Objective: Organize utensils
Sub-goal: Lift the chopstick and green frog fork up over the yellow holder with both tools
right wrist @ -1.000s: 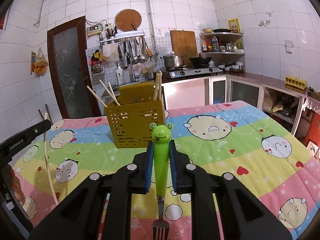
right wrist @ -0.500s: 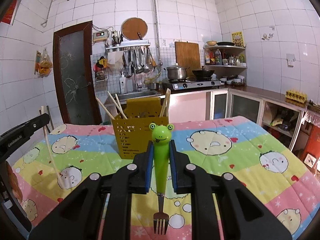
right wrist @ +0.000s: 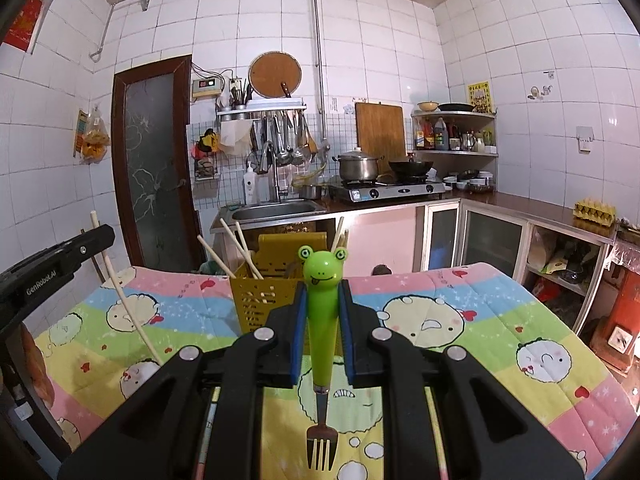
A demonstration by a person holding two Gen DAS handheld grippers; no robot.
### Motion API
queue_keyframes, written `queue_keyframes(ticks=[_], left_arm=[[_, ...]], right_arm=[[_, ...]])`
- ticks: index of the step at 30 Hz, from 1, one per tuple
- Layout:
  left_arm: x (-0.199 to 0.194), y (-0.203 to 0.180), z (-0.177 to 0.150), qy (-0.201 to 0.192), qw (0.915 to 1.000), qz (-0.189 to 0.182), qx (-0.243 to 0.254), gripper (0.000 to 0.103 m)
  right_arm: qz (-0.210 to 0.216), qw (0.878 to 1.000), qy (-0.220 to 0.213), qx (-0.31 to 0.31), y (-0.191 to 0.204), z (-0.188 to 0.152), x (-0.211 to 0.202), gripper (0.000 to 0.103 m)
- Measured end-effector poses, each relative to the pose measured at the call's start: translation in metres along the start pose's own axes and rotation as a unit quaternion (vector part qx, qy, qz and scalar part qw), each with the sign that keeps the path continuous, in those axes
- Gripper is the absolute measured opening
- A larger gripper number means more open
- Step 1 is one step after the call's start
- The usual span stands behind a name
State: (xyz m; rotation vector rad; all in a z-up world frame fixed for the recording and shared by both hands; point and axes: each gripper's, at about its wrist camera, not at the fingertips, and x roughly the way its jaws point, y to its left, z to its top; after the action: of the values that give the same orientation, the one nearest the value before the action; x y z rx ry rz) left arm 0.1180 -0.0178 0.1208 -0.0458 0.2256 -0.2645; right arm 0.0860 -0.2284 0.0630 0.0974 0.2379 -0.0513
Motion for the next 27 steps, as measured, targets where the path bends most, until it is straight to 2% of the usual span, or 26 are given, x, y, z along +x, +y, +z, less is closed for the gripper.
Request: queue_keyframes(ticks=[20,27], left_arm=[[0.004,-0.008,0.014,-0.010,0.9997,-0.019,0.006,0.004],[0.011,-0.014,0.033,-0.021,0.9994,-0.025,0.012,0.004]], right_arm=[[0.005,1.000,-0.001,0.000,0.002,0.007,0.012,0.016],[0.011,1.000,-0.020,-0.003,0.004,0.028,0.018,0.016]])
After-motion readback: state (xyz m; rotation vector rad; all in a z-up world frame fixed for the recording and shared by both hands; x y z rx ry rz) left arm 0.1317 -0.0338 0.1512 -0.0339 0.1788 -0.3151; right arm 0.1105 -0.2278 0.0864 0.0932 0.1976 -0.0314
